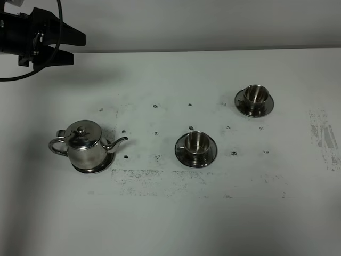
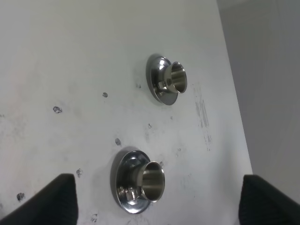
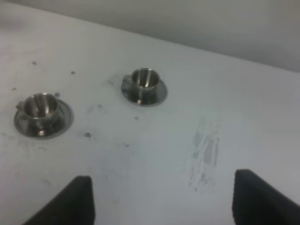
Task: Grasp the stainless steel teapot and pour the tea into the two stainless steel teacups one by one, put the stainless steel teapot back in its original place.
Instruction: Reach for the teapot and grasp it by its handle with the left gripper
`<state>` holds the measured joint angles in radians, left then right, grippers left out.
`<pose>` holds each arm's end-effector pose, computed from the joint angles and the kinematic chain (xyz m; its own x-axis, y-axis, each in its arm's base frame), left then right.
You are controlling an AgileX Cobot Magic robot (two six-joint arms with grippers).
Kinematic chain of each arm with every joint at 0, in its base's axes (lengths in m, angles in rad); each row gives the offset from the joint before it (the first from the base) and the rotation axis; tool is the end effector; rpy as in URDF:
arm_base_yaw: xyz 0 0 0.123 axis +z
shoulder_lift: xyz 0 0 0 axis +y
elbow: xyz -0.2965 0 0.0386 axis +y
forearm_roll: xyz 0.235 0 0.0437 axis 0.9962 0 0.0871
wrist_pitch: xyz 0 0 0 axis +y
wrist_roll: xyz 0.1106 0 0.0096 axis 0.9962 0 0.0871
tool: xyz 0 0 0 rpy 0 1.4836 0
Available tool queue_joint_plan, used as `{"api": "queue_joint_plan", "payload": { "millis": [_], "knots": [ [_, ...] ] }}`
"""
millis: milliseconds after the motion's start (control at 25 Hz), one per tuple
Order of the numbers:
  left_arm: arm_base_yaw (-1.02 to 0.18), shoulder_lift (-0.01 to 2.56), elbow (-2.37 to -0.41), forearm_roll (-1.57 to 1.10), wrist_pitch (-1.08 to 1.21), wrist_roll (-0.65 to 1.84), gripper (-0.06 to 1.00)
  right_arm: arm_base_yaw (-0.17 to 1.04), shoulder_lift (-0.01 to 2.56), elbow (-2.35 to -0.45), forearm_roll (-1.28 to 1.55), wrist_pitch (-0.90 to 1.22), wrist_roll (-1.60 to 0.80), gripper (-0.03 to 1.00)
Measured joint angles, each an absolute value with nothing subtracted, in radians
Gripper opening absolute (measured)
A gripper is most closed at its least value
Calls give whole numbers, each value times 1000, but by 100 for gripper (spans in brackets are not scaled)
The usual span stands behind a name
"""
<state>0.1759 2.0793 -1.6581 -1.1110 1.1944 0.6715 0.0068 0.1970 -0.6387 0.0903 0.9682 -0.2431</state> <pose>0.4434 -0.0152 0.2503 -0.9016 -0.1417 -0.4087 0.2479 0.6051 -0.7566 0.0108 0.0083 0.3119 -0.4017 -0.1929 -0.8952 -0.1535 0.9779 -0.1418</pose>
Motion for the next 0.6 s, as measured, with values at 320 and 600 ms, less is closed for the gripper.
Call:
{"api": "queue_joint_plan", "payload": {
  "millis": [320, 600],
  "knots": [
    [176, 2079, -1658, -1111, 1194, 676, 68, 7, 79, -563, 99, 985, -243, 55],
    [177, 2079, -1658, -1111, 1194, 678, 68, 7, 23, -519, 113, 1002, -240, 44]
  ]
}}
